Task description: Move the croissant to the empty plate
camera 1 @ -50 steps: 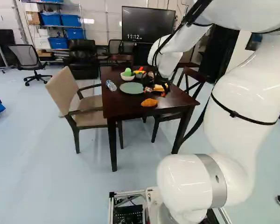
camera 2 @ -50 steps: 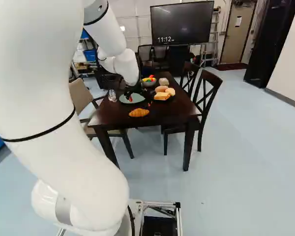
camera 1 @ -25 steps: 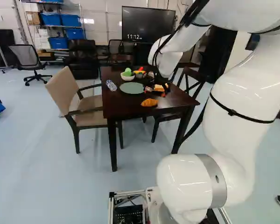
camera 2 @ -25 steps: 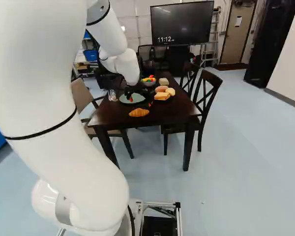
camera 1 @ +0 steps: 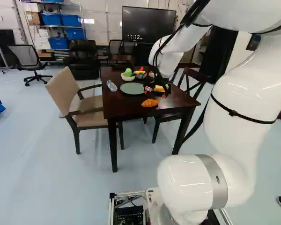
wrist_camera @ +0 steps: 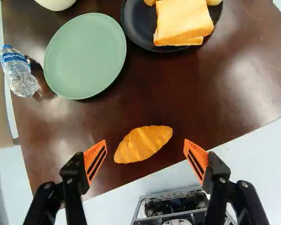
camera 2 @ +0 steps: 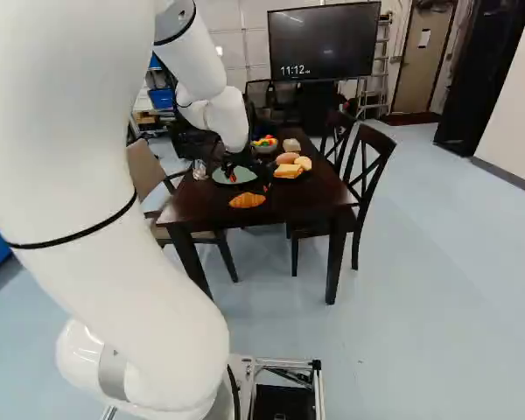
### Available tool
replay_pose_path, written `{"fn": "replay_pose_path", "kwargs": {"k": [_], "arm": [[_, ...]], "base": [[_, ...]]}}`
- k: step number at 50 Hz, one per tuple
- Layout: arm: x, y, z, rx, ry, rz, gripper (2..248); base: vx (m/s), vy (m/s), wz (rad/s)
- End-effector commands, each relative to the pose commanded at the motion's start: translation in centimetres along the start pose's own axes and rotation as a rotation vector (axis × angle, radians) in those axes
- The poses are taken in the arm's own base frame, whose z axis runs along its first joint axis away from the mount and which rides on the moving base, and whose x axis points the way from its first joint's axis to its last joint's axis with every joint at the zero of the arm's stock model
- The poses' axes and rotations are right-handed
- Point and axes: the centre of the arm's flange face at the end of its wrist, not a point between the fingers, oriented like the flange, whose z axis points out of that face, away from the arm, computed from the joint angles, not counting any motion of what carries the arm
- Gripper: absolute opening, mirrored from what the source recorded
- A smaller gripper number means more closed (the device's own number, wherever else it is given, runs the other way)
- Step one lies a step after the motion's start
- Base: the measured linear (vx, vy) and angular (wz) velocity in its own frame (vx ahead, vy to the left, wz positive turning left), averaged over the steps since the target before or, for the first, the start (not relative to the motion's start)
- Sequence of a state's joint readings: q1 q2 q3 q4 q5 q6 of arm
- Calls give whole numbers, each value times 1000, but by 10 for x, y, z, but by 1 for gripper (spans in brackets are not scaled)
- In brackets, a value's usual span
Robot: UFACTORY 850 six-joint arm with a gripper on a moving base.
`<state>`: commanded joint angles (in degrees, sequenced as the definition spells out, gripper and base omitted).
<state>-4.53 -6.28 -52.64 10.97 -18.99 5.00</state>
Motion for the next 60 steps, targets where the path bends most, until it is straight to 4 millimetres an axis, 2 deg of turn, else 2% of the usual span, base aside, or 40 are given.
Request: {"fn": "replay_pose_path", "kwargs": {"k": [60], "arm": [[-12, 1, -1, -53, -125, 627, 224]], "base": [[0, 0, 0]]}}
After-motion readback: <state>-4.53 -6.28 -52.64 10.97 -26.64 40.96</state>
